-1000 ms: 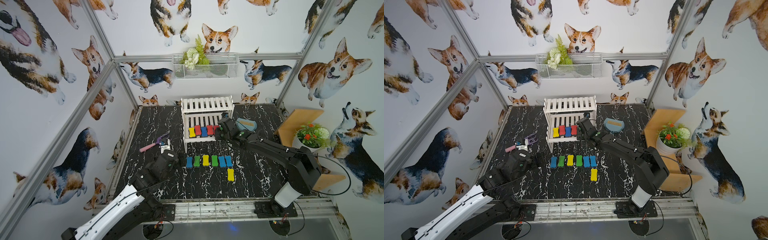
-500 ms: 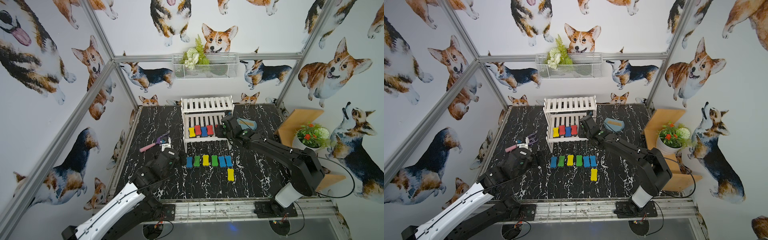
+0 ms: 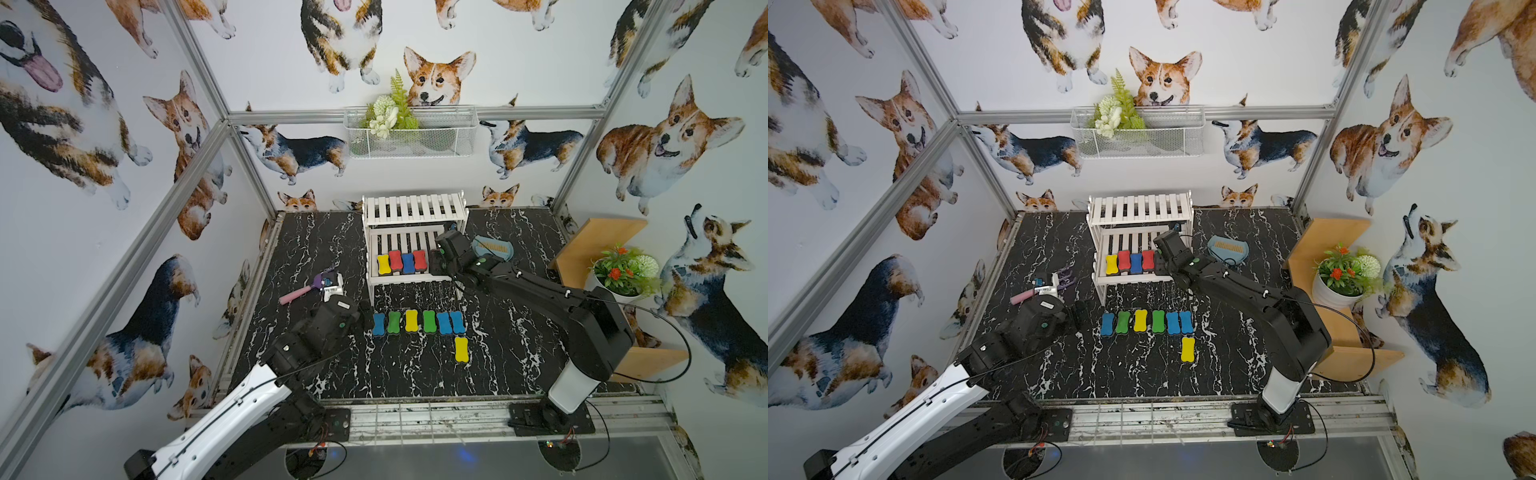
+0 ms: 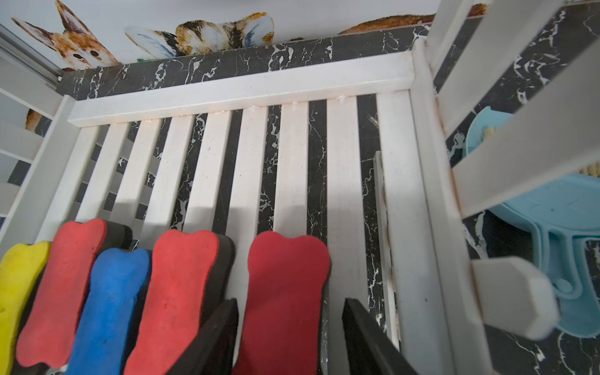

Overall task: Remove the whiteboard erasers from the shelf
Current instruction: Pick up the whiteboard eraser from the shelf.

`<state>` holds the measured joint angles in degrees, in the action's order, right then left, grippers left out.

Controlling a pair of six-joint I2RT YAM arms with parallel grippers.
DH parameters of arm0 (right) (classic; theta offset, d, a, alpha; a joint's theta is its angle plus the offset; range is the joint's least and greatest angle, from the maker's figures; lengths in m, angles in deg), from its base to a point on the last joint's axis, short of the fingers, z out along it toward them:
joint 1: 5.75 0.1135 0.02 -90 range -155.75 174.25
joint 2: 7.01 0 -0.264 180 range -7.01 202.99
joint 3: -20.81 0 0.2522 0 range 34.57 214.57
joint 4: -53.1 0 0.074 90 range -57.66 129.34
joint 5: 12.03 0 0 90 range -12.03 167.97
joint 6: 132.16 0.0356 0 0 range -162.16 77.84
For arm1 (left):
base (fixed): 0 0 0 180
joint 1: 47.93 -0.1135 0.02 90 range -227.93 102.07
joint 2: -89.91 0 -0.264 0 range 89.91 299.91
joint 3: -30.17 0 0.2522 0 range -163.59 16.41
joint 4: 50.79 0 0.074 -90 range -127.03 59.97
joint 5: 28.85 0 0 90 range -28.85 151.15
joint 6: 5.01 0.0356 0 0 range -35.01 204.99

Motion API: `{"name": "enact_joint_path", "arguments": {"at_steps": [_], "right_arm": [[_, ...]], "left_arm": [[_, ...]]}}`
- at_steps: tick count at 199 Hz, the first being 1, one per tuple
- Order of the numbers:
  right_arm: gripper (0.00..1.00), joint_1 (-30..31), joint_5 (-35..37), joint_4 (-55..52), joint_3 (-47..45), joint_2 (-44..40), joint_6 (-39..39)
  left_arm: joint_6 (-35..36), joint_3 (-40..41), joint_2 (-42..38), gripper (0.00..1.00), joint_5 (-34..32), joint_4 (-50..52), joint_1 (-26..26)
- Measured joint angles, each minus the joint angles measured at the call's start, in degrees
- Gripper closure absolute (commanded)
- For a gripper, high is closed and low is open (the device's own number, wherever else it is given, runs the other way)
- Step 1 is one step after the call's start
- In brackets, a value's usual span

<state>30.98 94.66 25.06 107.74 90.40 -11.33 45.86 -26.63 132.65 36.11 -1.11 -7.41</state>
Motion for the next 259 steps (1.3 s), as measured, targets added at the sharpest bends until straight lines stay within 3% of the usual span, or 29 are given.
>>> {"name": "enact_joint_path", "arguments": {"at_steps": [56, 126, 174, 208, 259], "right_arm": [[0.46, 0.1, 1.3, 0.5, 0.6, 1.3, -0.8], [0.39, 0.1, 1.8, -2.4, 3.8, 1.4, -1.2], [0.4, 0.1, 2.8, -3.5, 4.1, 1.7, -1.4], [0.45, 0.1, 3.0, -3.4, 3.4, 2.6, -1.6], [0.61, 0.3, 2.5, -3.1, 3.3, 2.1, -1.5]], "left_arm": [[0.0, 0.5, 0.0, 0.01, 0.0, 0.0, 0.0], [0.0, 0.8, -0.3, 0.01, 0.0, 0.0, 0.0], [-0.1, 0.8, -0.4, 0.01, 0.1, -0.1, 0.0], [-0.2, 1.5, -0.6, 0.01, 0.0, -0.9, 0.0], [-0.2, 3.0, -0.6, 0.01, 0.1, -0.7, -0.1]]}}
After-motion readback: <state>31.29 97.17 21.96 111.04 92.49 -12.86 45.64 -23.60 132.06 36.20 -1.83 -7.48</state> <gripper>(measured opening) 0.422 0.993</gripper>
